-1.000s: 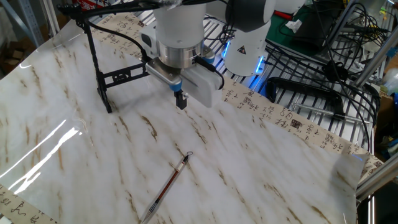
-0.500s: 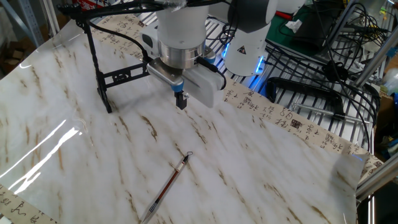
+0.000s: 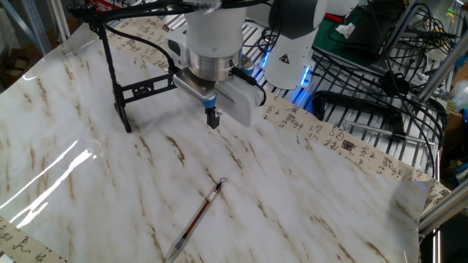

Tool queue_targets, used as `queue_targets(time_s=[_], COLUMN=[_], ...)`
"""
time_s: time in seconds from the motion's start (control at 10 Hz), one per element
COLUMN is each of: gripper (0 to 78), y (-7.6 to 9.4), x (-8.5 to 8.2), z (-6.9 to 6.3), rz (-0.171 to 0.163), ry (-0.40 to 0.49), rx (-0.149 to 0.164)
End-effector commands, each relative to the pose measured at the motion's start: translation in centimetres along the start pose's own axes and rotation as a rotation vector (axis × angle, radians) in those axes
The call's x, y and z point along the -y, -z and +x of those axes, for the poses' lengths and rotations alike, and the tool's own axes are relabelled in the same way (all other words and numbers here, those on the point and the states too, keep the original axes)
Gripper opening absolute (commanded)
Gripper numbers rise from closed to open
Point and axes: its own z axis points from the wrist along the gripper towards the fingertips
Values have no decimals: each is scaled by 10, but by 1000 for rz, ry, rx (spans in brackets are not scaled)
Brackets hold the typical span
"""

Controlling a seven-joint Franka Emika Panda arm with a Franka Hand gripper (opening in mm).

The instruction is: Place the brush on the pen rack

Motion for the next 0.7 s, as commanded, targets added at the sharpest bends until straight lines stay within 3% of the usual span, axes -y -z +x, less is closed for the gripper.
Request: queue_targets(time_s=[0.1,0.7], gripper=[0,0], y=[2,2], x=[0,0], z=[-1,-1], rz=[-15,-48], ry=[-23,-92], rx=[18,54])
